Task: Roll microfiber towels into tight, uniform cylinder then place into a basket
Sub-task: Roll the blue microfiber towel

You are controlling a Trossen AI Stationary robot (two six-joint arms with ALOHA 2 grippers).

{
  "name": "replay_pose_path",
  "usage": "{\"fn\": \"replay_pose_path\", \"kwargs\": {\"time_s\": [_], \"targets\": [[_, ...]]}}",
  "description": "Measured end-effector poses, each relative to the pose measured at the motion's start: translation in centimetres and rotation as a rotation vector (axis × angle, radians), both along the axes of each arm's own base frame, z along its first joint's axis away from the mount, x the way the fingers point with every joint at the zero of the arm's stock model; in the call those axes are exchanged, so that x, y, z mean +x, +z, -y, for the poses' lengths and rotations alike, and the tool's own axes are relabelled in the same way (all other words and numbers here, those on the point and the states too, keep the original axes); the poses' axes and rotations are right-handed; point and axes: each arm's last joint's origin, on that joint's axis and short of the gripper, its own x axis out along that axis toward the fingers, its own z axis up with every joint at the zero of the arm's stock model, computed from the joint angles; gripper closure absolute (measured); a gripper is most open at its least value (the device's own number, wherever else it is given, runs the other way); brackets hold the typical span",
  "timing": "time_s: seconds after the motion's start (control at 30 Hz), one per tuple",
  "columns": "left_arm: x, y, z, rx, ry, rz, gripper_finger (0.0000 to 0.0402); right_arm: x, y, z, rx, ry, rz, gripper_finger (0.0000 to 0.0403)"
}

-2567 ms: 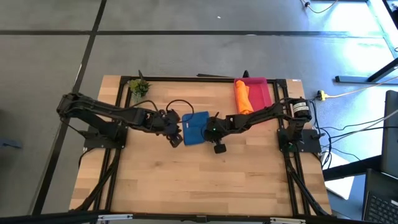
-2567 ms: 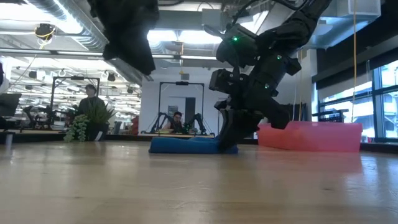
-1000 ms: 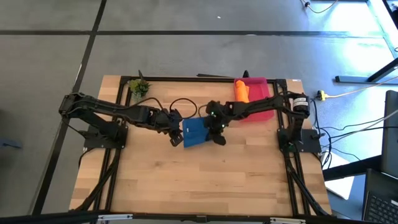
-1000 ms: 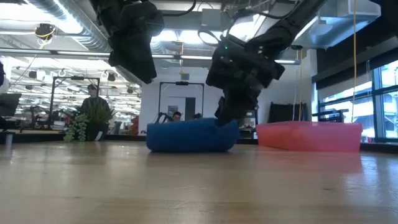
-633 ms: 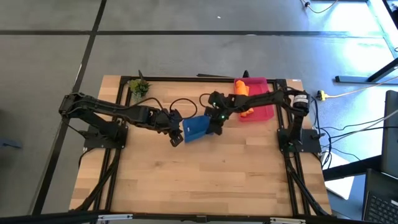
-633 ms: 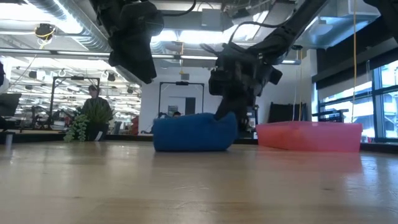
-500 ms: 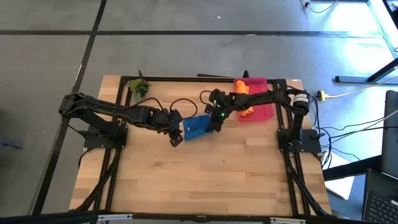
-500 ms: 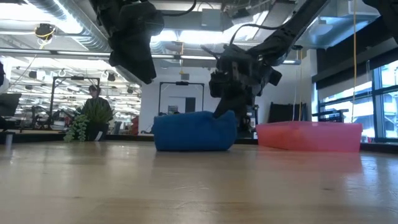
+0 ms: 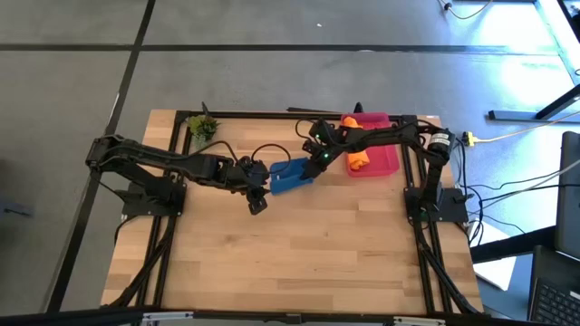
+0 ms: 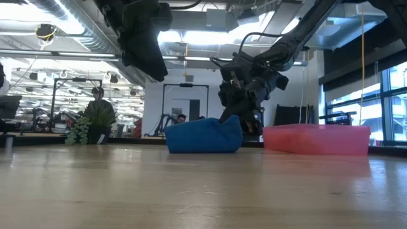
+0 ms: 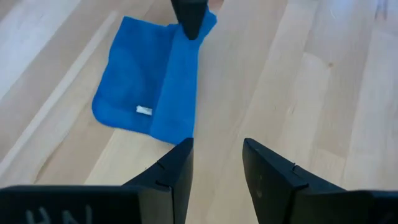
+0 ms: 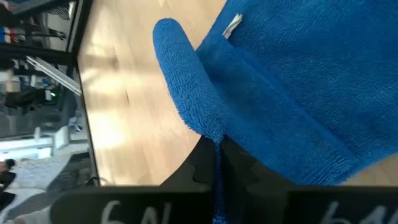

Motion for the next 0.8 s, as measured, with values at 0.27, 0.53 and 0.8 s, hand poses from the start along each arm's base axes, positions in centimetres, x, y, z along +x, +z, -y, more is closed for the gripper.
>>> {"fn": "replay_pose_path", "kwargs": {"time_s": [0.27, 0.53, 0.8], "targets": [[2.5, -2.8, -0.2, 0.151, -0.030, -0.041, 0.0272, -0.1, 0.0, 0.3, 0.007, -0.018, -0.003, 0.0396], [4.8, -6.3, -1.1, 0.230, -0.051, -0.105, 0.0272, -0.1, 0.0, 0.3, 0.007, -0.021, -0.006, 0.0396], [5.4, -8.1, -3.4, 0.264, 0.009, -0.153, 0.0272, -0.2, 0.0, 0.3, 0.008, -0.019, -0.013, 0.0396]]}}
